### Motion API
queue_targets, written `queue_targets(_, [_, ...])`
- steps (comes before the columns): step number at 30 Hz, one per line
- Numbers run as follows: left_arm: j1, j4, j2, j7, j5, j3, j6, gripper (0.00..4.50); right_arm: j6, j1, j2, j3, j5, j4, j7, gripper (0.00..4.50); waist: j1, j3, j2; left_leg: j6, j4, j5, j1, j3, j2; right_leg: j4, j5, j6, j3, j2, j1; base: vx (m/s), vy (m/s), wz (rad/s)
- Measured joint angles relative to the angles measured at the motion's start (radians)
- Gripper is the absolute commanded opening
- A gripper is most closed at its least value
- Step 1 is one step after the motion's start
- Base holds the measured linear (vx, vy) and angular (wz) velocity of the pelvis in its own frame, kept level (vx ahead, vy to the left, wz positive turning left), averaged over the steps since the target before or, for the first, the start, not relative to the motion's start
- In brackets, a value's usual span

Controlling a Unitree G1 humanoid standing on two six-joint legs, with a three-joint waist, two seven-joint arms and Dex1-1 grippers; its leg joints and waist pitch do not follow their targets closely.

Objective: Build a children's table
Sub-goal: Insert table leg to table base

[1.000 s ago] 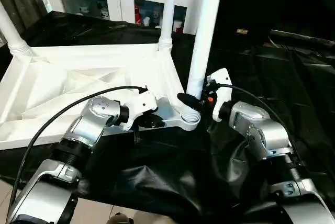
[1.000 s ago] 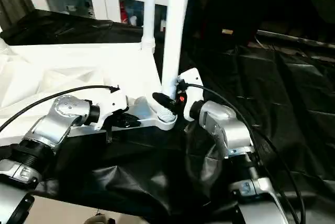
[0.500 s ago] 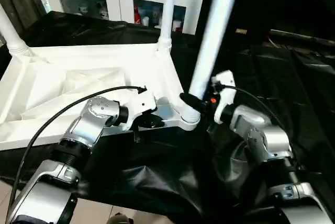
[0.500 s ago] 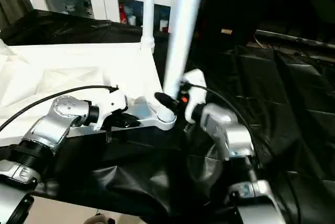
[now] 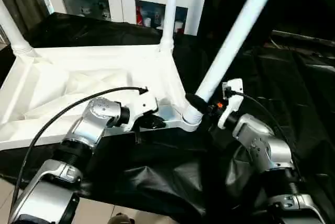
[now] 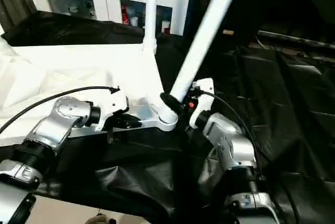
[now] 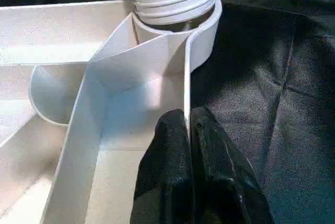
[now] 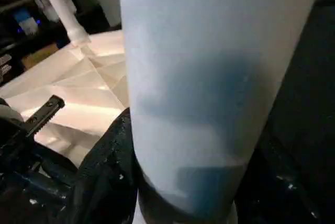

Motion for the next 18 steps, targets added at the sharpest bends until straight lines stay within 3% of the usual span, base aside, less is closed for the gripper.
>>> queue_targets(3, [-0.005, 0.022, -0.005, 0.005, 0.001, -0.001, -0.018, 0.00, -0.094, 0.039, 0.002, 0.016, -0.015, 0.004, 0.013, 1.89, 0.000, -0.002, 0.003, 0.000, 0.000, 0.000, 0.001, 0.001, 0.000, 0.000, 0.000, 0.000, 0.000, -0.001, 0.001, 0.000, 0.000, 0.00])
queue_targets(8, [-0.007, 0.036, -0.007, 0.012, 0.001, -0.001, -0.029, 0.00, -0.183, 0.066, 0.009, 0.029, -0.039, 0.019, 0.024, 1.89, -0.002, -0.002, 0.004, 0.000, 0.001, 0.001, 0.002, 0.001, -0.001, 0.000, 0.001, 0.001, 0.000, -0.002, 0.003, 0.000, 0.000, 0.00])
queue_targets(13, [-0.007, 0.037, -0.003, 0.011, 0.002, -0.001, -0.033, 0.00, -0.222, 0.061, -0.006, 0.070, -0.086, 0.015, 0.035, 1.89, -0.003, -0.002, 0.004, 0.000, 0.001, 0.001, 0.003, 0.001, -0.001, 0.000, 0.001, 0.001, 0.000, -0.002, 0.004, 0.000, 0.000, 0.00])
queue_targets(18, [-0.007, 0.037, 0.019, -0.006, 0.001, -0.007, -0.050, 0.00, -0.212, 0.003, -0.037, 0.118, -0.131, 0.044, 0.072, 1.89, -0.014, -0.002, 0.004, 0.000, 0.001, 0.001, 0.003, 0.001, -0.001, 0.000, 0.001, 0.001, 0.000, -0.002, 0.004, 0.000, 0.000, 0.00])
